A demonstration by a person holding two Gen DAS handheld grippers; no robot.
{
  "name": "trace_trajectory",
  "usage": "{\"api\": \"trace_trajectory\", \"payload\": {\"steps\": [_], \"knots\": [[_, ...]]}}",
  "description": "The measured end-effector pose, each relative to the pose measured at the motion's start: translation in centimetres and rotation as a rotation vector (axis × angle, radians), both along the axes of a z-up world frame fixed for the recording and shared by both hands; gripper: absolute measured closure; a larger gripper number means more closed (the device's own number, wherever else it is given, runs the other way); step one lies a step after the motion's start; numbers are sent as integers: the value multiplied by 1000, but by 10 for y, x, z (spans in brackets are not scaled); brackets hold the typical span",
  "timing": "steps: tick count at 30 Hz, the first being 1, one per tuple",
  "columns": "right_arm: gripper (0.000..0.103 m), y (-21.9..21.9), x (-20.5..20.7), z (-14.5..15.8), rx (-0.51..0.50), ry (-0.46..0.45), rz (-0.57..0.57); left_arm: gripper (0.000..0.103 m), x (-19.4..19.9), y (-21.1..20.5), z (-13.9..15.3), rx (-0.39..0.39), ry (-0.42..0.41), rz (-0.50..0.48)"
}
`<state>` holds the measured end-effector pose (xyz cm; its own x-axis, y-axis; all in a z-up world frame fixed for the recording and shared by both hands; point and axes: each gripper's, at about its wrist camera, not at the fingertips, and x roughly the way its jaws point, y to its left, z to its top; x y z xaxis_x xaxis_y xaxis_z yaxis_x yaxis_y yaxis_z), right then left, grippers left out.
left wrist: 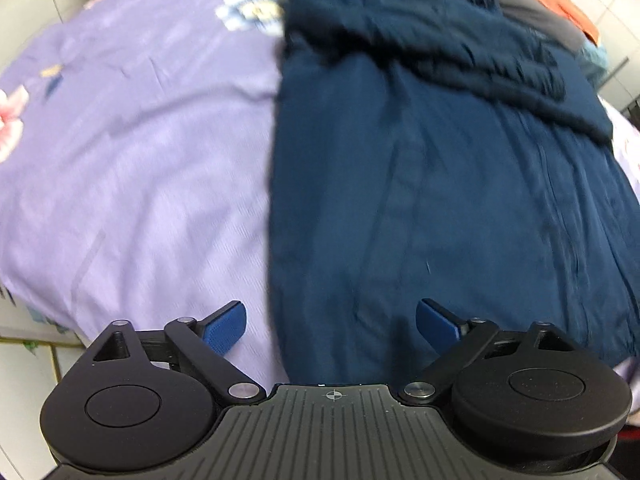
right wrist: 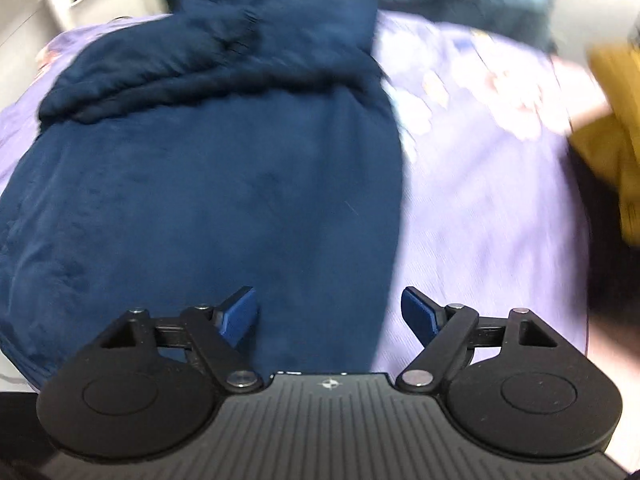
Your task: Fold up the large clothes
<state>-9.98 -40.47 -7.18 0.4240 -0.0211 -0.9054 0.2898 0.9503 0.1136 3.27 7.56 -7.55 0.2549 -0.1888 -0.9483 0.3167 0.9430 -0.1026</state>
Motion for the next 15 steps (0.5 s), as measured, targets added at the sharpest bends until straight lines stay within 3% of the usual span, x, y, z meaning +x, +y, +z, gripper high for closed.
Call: {"api": "trace_trajectory", "payload": {"steps": [3, 10, 15], "knots": [[21, -18, -19, -13, 81, 3, -66, 0, -11, 0, -13, 2, 47, -1], [19, -42, -43, -38, 393, -16, -229, 0, -17, 6, -27, -121, 123, 106], [25, -27, -29, -34, 417, 38, -124, 0, -18, 0, -20, -119, 121, 112]]}}
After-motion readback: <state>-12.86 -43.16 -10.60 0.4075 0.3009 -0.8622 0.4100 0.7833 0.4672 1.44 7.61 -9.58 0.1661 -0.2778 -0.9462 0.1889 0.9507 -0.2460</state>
